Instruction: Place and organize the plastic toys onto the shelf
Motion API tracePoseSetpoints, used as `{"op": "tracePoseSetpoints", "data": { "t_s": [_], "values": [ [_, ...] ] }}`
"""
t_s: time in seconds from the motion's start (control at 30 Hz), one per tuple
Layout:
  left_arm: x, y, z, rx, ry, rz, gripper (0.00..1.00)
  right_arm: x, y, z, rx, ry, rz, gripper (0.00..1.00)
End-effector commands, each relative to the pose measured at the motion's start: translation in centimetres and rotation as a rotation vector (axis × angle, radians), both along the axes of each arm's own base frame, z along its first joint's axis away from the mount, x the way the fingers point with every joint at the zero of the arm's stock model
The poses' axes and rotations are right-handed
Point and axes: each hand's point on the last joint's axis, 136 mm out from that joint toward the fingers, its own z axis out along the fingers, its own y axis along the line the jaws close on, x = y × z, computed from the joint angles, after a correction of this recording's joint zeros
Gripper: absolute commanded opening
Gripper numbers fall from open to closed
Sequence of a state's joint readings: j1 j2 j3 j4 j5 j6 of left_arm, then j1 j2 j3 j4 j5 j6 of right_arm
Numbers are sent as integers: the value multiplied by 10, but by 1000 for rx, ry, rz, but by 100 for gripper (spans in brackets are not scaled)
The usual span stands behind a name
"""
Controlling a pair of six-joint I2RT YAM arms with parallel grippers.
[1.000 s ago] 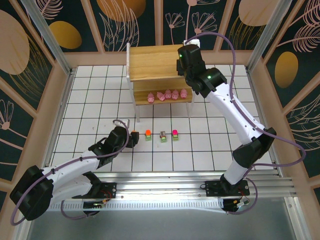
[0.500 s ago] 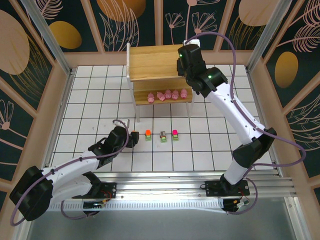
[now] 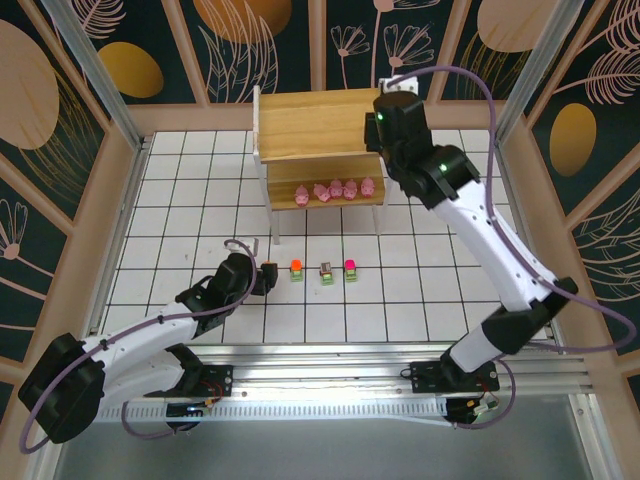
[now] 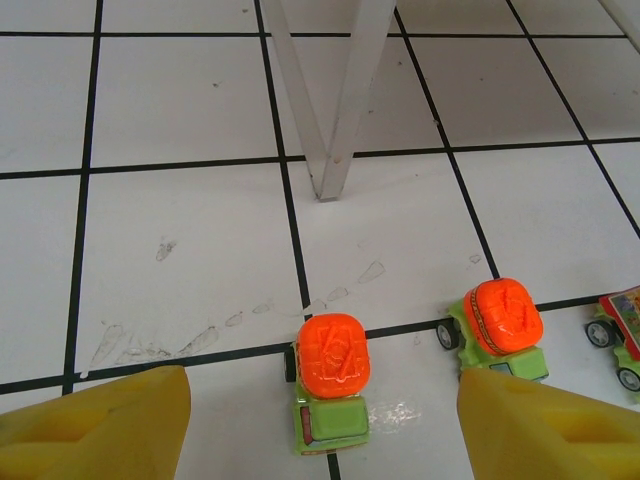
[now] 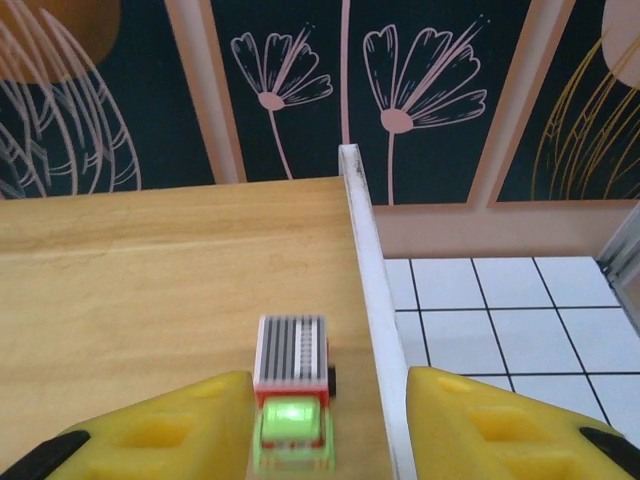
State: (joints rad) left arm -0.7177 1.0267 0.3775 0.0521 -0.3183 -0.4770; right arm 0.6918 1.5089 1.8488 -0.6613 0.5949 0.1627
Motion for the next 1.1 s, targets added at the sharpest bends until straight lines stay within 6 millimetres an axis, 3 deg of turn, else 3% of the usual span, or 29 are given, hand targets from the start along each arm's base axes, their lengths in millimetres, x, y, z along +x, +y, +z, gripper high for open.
{"op": "tracePoseSetpoints", "data": {
  "t_s": [0.0,0.17,0.47,0.77,0.93,1.07],
  "values": [
    [2,6,-5,4,28,47,71,-35,-5,17,25,-80,-9,45],
    [3,6,-8,5,64,77,70,-76,-1,-15,22,-42,45,45],
    [14,-3,-12,60,116,72,67,-120,-2,-135,29,177,115,42],
    [17,-3,-33,166,207,78,67,-145,-3,-226,67,336,176,42],
    [15,-5,-46,194,252,61,67,-151,-1,-262,80,391,192,42],
    [12,-6,-55,203,280,50,66,-151,-4,-280,98,416,193,42]
  ]
}}
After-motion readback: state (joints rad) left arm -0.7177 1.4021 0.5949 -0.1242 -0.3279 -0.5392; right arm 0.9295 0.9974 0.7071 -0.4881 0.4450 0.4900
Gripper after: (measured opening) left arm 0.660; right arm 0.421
